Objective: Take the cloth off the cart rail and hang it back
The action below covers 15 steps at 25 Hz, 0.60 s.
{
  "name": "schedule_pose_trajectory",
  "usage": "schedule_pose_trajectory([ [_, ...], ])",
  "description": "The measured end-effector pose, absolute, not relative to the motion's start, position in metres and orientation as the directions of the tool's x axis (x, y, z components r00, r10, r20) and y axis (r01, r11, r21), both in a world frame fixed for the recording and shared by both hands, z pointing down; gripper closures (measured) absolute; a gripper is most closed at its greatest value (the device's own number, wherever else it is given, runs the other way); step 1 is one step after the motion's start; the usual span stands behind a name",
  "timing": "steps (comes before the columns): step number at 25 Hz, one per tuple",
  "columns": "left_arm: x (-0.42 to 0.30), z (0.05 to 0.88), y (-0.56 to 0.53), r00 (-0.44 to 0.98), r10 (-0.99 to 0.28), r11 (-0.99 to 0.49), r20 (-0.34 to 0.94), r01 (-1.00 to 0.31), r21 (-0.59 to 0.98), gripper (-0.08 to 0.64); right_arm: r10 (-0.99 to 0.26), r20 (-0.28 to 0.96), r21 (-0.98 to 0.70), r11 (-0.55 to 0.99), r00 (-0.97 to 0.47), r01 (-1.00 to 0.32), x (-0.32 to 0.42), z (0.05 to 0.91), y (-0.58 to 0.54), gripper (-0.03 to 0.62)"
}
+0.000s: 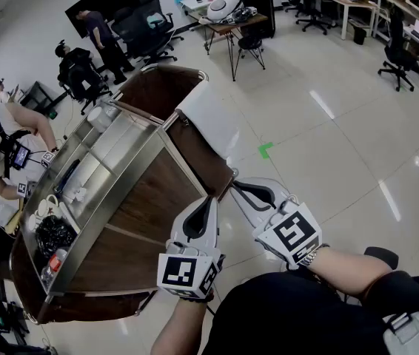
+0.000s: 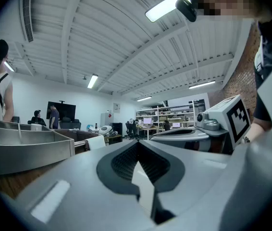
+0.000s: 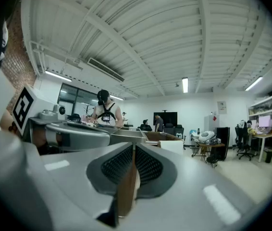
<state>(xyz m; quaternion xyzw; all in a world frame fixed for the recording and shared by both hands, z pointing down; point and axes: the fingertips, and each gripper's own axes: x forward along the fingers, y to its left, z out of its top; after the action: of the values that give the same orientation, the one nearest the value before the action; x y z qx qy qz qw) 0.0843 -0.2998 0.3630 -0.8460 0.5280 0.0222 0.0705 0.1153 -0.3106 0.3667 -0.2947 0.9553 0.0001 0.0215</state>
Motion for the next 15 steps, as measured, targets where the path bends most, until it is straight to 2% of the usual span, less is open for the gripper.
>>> schedule_pose_trajectory([
  [2,0.074,0.359,-0.303,0.439,-0.891,-0.429,-0.113,-0.897,-0.103,0.557,-0.555,-0.077,0.095,0.823,-0.829,-0.560,0.106,0.367,-0.323,0.567],
  [4,0.065,0.358,-0.305,0.440,-0.892,-0.430,-0.109,-0.897,-0.104,0.557,-0.557,-0.085,0.144,0.814,-0.826,-0.563,0.096,0.369,-0.331,0.524],
  [7,0.053,0.358,-0.309,0.441,-0.892,-0.433,-0.101,-0.896,-0.096,0.557,-0.575,-0.063,0.144,0.804,-0.816,-0.577,0.083,0.374,-0.341,0.465],
  [13,0.032,0.370,-0.335,0.440,-0.894,-0.434,-0.089,-0.897,-0.078,0.557,-0.607,-0.003,0.150,0.785,-0.794,-0.601,0.055,0.399,-0.382,0.400],
  [15,0.025,0.372,-0.347,0.432,-0.897,-0.426,-0.091,-0.901,-0.076,0.557,-0.614,0.020,0.147,0.783,-0.789,-0.605,0.046,0.408,-0.401,0.396],
])
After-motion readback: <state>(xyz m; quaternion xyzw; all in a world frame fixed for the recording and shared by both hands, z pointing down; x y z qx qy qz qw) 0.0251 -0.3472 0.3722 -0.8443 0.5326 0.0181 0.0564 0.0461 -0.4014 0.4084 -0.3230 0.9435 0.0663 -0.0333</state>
